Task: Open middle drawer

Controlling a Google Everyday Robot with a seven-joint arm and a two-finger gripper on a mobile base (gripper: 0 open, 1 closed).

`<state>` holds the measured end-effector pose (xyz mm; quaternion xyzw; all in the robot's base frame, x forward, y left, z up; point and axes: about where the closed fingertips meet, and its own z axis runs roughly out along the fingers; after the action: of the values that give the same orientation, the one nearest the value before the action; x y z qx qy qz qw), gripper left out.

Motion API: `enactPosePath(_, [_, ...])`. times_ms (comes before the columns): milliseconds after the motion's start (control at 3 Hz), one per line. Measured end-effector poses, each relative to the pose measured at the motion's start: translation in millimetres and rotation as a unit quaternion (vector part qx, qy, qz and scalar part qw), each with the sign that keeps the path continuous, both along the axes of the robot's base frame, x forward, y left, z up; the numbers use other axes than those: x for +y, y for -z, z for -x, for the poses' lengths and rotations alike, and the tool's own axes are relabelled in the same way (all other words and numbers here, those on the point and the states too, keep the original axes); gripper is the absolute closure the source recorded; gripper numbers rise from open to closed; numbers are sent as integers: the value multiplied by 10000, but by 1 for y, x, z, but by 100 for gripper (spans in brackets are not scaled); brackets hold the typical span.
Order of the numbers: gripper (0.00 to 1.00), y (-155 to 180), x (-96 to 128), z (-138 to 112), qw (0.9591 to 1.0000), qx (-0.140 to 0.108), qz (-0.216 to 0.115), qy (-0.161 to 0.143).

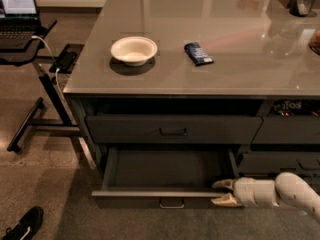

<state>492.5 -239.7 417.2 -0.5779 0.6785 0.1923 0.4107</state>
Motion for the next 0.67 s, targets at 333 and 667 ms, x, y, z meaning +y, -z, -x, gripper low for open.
enactPosePath(333, [60,0,0,0,10000,0,0,0])
enactPosePath(667, [37,0,0,0,10000,0,0,0])
